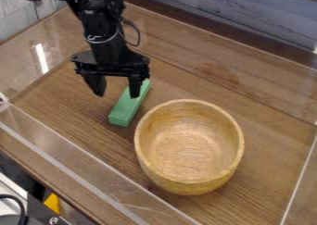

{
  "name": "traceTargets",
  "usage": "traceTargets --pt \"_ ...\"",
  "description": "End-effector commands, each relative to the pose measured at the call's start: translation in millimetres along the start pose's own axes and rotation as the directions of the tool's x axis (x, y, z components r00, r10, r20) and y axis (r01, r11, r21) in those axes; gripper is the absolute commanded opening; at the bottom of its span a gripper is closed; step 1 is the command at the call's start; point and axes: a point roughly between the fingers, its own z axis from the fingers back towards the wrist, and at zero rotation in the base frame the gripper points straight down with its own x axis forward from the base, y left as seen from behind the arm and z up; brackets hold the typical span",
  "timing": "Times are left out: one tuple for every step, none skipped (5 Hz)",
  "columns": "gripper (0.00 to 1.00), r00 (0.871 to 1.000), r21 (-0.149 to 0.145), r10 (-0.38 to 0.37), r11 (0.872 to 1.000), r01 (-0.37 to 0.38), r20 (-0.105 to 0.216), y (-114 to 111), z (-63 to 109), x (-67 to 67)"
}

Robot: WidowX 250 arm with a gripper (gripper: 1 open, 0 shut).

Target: Put the green block in the brown bowl

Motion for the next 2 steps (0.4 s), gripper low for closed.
traceTargets --pt "1.00 0.999 0.002 -0.023 1.000 0.023 0.025 -4.3 3.6 5.0" --pt "1.00 0.999 0.001 -0.034 0.999 0.034 0.030 -5.8 3.8 5.9"
